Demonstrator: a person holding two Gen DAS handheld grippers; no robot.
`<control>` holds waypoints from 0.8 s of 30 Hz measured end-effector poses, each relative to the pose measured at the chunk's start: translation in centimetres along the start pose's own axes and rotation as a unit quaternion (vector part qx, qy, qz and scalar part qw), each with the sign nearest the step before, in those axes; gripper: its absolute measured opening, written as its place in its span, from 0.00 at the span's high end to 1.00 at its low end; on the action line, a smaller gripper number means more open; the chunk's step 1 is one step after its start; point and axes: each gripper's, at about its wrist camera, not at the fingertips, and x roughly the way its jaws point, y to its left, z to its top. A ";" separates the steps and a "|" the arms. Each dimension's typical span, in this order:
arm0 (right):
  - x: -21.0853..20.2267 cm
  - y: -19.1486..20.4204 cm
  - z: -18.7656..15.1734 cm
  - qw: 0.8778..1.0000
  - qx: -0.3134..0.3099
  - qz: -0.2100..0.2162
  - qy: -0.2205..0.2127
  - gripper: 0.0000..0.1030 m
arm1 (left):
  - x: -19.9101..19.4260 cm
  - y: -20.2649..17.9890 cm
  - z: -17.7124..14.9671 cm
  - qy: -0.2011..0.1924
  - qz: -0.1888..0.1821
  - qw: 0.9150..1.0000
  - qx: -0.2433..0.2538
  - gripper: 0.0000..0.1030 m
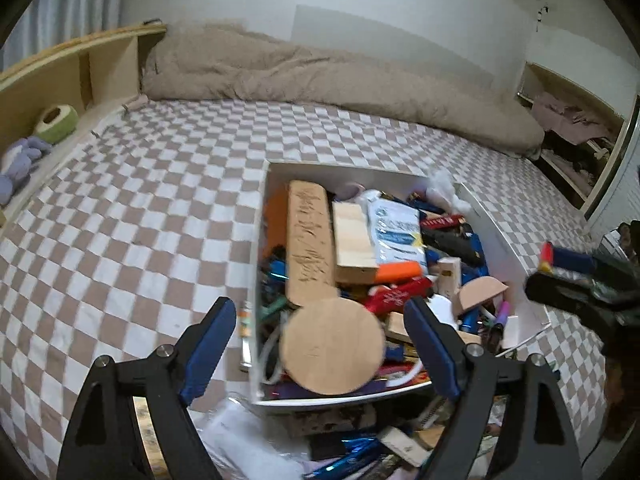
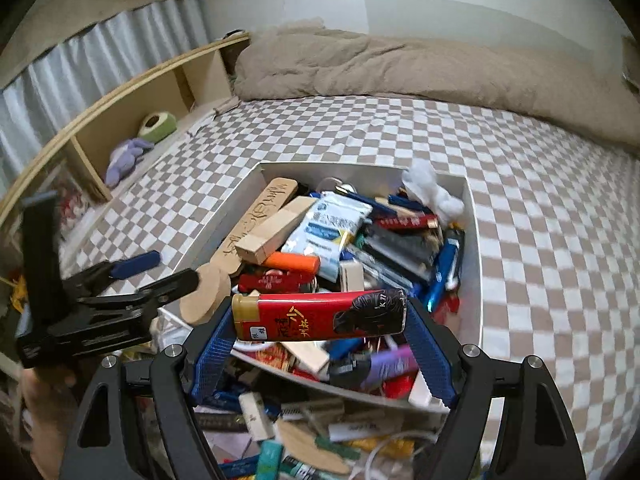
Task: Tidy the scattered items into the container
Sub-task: 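Carry the wooden lid and red lighter over the white box and release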
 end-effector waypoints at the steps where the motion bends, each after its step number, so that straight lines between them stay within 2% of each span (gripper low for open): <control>1: 0.4 0.4 0.5 1.000 -0.015 -0.004 0.001 0.21 | -0.3 0.5 0.0 -0.005 0.003 1.000 -0.001 0.16; 6: 2.8 3.7 2.8 0.993 -0.115 -0.033 0.006 0.21 | -1.5 3.1 -0.4 -0.018 0.008 1.000 -0.018 0.16; 9: 5.0 6.3 4.1 0.982 -0.181 -0.054 0.017 0.21 | -1.5 4.3 -0.7 -0.017 0.015 1.000 -0.019 0.16; 12: 7.3 8.7 5.3 0.968 -0.239 -0.074 0.030 0.21 | -1.8 5.5 -1.0 -0.016 0.005 1.000 -0.026 0.16; 15: 9.9 11.4 6.1 0.943 -0.313 -0.101 0.045 0.21 | -2.2 6.5 -1.0 -0.022 0.005 0.999 -0.034 0.16; 17: 12.0 12.9 6.5 0.923 -0.361 -0.122 0.060 0.21 | -2.6 7.1 -1.0 -0.028 0.002 0.999 -0.040 0.16; 21: 15.5 14.9 6.9 0.888 -0.427 -0.142 0.097 0.21 | -3.4 8.6 -0.9 -0.035 -0.031 0.997 -0.066 0.16; 24: 17.8 15.8 6.5 0.858 -0.472 -0.158 0.128 0.21 | -4.0 10.1 -0.7 -0.044 -0.032 0.995 -0.089 0.16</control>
